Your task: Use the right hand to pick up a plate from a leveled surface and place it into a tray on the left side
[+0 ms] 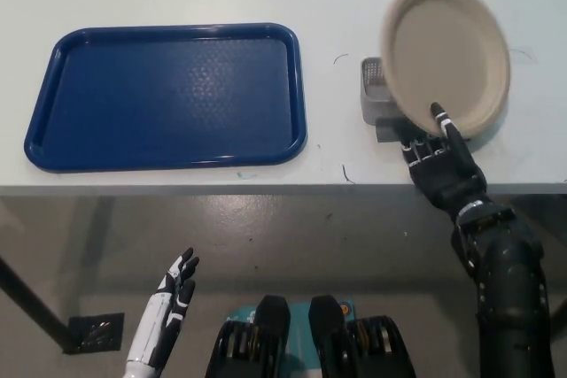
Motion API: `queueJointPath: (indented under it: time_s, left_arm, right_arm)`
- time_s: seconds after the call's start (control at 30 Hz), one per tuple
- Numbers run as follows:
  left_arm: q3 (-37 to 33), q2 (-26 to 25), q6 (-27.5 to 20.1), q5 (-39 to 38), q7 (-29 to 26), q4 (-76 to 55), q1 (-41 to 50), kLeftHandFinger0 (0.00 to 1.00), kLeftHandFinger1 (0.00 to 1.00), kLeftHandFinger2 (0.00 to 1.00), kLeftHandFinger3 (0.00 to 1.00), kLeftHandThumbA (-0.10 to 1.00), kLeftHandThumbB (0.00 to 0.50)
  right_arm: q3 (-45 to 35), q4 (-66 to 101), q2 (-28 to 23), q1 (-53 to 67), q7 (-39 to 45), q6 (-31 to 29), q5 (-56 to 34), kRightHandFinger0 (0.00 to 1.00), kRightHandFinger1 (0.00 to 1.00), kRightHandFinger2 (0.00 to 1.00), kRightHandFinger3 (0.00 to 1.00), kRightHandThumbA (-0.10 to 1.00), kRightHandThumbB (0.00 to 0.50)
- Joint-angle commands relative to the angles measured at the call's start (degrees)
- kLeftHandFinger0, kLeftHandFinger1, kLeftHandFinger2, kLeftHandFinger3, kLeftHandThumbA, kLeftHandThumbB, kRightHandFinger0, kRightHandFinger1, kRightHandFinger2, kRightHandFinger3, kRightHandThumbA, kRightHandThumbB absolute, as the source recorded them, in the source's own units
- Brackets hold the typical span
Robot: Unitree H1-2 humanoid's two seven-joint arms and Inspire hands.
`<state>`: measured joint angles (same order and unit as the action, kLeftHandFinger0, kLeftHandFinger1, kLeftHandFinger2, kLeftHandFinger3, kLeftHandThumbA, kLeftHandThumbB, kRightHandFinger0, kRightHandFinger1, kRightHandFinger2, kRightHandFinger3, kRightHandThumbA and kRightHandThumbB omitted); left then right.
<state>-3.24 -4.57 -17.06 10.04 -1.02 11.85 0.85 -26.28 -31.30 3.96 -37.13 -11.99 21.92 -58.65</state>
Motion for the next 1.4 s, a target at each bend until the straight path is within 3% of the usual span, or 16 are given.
queueJointPath:
  time_s: [0.0,0.37,0.47,0.5,0.63,0.73,0.87,1.13,1.27,1.37]
  left_arm:
    - [0.18,-0.35,-2.30,-0.91,0.03,-1.23,-0.50,1.00,1.00,1.00,1.00,1.00,0.071]
    - [0.00,-0.30,-2.01,-0.29,-0.25,-1.43,-0.65,1.00,1.00,1.00,1.00,1.00,0.078]
    - [0.07,-0.42,-2.06,-0.50,-0.14,-1.29,-0.85,1.00,1.00,1.00,1.00,1.00,0.080]
    - [0.02,-0.45,-2.43,-0.14,-0.36,-1.10,-0.93,1.00,1.00,1.00,1.00,1.00,0.086]
    - [0.15,-0.38,-1.88,-0.41,-0.27,-1.01,-1.24,1.00,1.00,1.00,1.00,1.00,0.105]
    - [0.14,-0.36,-2.18,-0.89,-0.05,-0.74,-0.91,1.00,1.00,1.00,1.00,1.00,0.100]
    - [0.14,-0.48,-2.39,-0.78,-0.08,-0.49,-1.00,1.00,1.00,1.00,1.00,1.00,0.102]
    - [0.10,-0.52,-2.24,-0.25,-0.32,-0.50,-1.05,1.00,1.00,1.00,1.00,1.00,0.100]
    - [-0.04,-0.67,-2.24,0.19,-0.34,-0.51,-1.09,1.00,1.00,1.00,1.00,1.00,0.082]
    - [-0.14,-0.51,-2.28,-0.65,0.18,-0.50,-1.23,1.00,1.00,1.00,1.00,1.00,0.071]
  right_arm:
    - [-0.90,-0.07,0.24,-1.56,-8.72,2.16,3.48,0.00,0.21,0.54,0.81,0.39,0.000]
    - [-0.38,3.45,1.01,-0.28,-8.80,1.84,5.61,0.00,0.26,0.57,0.83,0.27,0.000]
    - [1.34,10.73,2.52,1.07,-8.70,0.43,8.15,0.00,0.23,0.55,0.78,0.25,0.000]
    - [2.70,14.51,3.08,1.63,-8.46,0.21,9.63,0.00,0.19,0.55,0.70,0.25,0.000]
    - [5.76,25.48,4.33,1.75,-8.89,3.22,10.06,0.00,0.12,0.51,0.61,0.17,0.000]
    - [8.97,31.85,4.46,1.76,-10.51,5.00,8.78,0.00,0.12,0.52,0.65,0.15,0.000]
    - [10.86,36.28,5.72,0.42,-13.90,5.01,6.27,0.00,0.13,0.51,0.75,0.04,0.000]
    - [16.12,38.03,5.97,-1.84,-14.92,5.01,5.29,0.00,0.18,0.53,0.77,-0.03,0.000]
    - [18.26,32.88,6.40,-4.52,-13.38,5.01,7.04,0.00,0.21,0.57,0.81,-0.05,0.000]
    - [18.74,27.17,7.21,-7.42,-11.86,5.01,7.88,0.00,0.21,0.57,0.79,-0.05,0.000]
